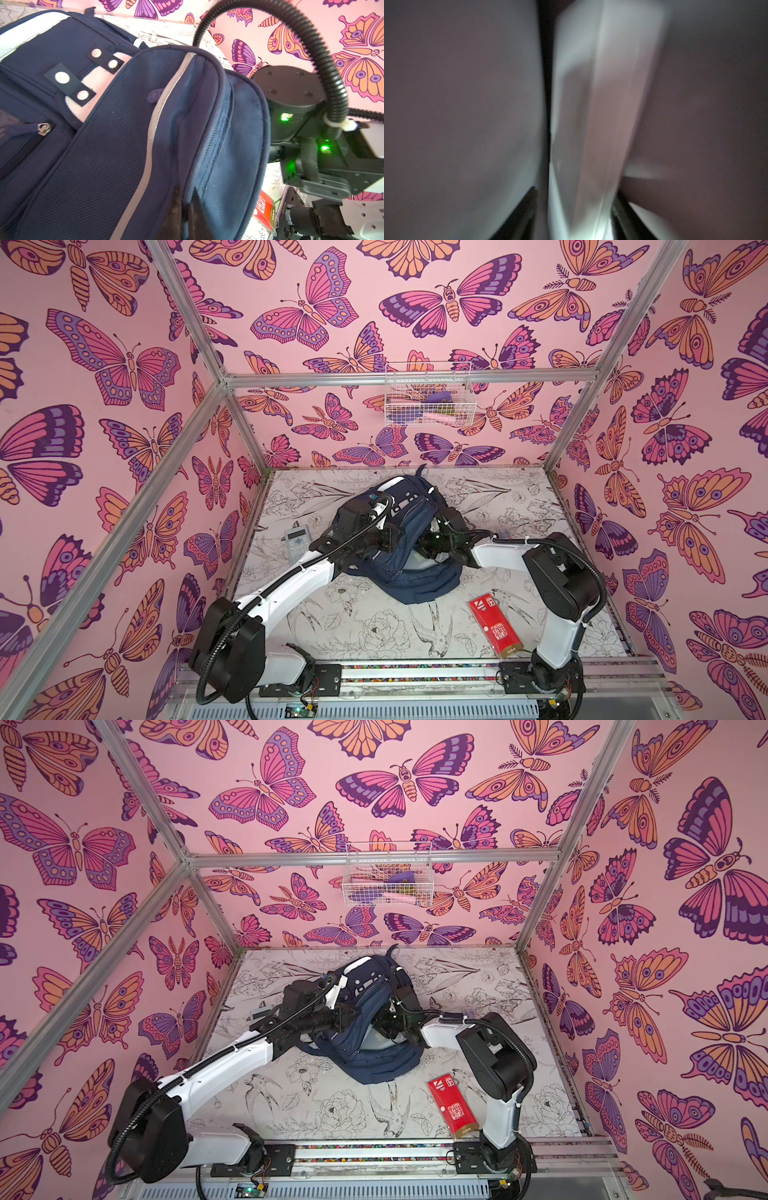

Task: Pack books, pencil case, and school supplies into a backpack
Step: Place the glasses case in the student bag, then close the student bag at the center of the table.

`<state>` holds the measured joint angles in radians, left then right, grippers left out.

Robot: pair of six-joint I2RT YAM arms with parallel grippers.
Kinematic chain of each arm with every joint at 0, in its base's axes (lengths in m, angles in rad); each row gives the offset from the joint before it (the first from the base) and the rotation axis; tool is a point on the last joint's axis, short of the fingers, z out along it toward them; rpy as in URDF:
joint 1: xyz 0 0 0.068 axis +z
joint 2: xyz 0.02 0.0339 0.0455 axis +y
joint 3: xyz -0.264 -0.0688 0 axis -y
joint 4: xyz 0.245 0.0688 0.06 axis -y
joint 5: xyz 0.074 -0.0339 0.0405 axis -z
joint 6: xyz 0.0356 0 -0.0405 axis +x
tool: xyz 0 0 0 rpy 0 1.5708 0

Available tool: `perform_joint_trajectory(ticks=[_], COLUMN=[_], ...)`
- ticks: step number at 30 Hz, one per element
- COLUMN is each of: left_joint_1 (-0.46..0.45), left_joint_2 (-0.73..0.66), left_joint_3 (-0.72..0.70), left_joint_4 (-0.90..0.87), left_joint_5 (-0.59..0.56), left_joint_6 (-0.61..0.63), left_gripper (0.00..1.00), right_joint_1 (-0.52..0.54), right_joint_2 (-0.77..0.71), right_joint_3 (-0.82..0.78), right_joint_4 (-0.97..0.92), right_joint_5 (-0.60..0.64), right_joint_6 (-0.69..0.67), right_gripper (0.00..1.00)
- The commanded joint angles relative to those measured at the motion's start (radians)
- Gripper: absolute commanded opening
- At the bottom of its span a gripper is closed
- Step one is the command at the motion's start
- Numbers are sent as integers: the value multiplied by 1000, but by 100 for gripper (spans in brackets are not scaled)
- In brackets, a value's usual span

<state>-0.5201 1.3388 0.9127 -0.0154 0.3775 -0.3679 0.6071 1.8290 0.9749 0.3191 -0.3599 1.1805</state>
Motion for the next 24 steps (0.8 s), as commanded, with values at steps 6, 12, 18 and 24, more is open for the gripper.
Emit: perform_joint_trajectory(ticks=[6, 12, 18, 24], left_joint_1=[26, 28, 44, 310], left_joint_2=[-102, -128, -238, -171], left_joint_3=[-56, -85, -66, -5], left_joint_4=[32, 0, -274, -562], left_joint_5=[-63, -110, -528, -573], left_joint_6=[-72, -149, -206, -295], left_gripper=[0, 100, 99, 99], right_joint_1=[-56, -70, -76, -76], right_joint_2=[-309, -581, -799, -794], right_joint_3=[-82, -61, -40, -6], right_joint_4=[-359, -724, -908, -922], right_joint_5=[157, 337, 465, 415], right_joint_6=[-146, -261, -344, -372], right_gripper=[72, 73, 78, 78])
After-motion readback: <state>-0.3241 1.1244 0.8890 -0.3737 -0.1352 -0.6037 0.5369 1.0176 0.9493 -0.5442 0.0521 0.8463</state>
